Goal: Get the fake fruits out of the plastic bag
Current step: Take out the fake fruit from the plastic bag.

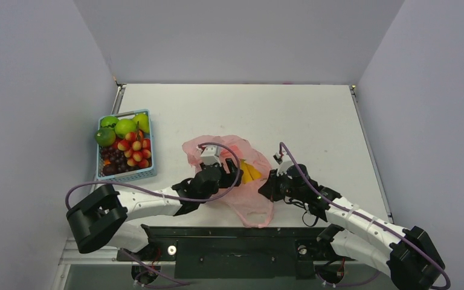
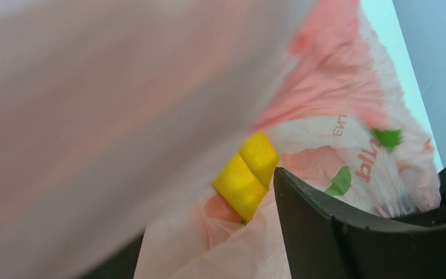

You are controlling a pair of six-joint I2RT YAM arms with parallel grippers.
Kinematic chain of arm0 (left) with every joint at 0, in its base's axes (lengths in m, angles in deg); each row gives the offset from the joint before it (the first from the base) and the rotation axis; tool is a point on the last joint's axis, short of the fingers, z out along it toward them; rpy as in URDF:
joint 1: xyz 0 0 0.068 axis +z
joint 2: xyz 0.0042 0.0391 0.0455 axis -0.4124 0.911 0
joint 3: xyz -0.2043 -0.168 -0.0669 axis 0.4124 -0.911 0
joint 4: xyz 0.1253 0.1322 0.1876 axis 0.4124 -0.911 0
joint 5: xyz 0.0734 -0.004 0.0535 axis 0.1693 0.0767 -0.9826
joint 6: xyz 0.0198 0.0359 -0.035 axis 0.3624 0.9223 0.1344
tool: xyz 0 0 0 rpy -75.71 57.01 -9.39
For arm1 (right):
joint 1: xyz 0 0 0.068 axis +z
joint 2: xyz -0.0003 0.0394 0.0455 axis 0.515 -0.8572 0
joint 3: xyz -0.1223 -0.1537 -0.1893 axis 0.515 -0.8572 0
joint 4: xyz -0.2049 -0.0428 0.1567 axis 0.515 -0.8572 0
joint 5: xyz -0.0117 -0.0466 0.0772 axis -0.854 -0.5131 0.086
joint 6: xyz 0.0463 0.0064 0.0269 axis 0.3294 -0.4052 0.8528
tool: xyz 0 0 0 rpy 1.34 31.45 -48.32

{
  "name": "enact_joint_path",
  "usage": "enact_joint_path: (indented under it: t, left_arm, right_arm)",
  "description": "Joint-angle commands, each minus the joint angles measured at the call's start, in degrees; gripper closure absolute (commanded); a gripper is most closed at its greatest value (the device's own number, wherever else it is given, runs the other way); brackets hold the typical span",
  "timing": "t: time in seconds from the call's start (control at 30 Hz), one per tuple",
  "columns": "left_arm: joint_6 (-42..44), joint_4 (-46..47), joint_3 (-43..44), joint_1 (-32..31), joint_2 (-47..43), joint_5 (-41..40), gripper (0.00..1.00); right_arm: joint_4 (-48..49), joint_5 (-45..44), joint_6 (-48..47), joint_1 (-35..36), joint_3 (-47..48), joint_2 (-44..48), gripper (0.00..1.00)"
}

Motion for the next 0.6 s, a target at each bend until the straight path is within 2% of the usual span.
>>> enact_joint_path:
  t: [0.0,0.17,0.3,0.4,0.47,0.57]
  left_arm:
    - [6.5,10.0,5.5,-0.7,5.7,-3.2,0.28]
    - [11.4,17.3,8.6,-2.6,12.0,-10.6,0.25]
    - [11.9,14.7,15.2,-2.8,19.2,-16.5,0.19]
    - [14.8,18.3,18.3,-2.5,24.8,-15.5,0.18]
    - [17.4,24.0,17.9,-2.1,27.0,-11.7,0.2]
    - [16.6,25.4,17.6,-1.7,28.8,-10.1,0.25]
  right_arm:
    - [2.0,-0.6,-1.5,0.0,2.5,-1.2,1.0]
    - [1.8,-0.3,-1.9,-0.1,3.3,-2.3,1.0]
    - [1.0,0.0,-2.6,-0.2,3.6,-2.6,1.0]
    - [0.7,0.1,-2.6,-0.4,3.3,-1.9,1.0]
    - [0.4,-0.1,-2.6,-0.5,3.2,-1.2,1.0]
    - [-1.4,-0.6,-3.4,-0.8,3.7,0.2,1.0]
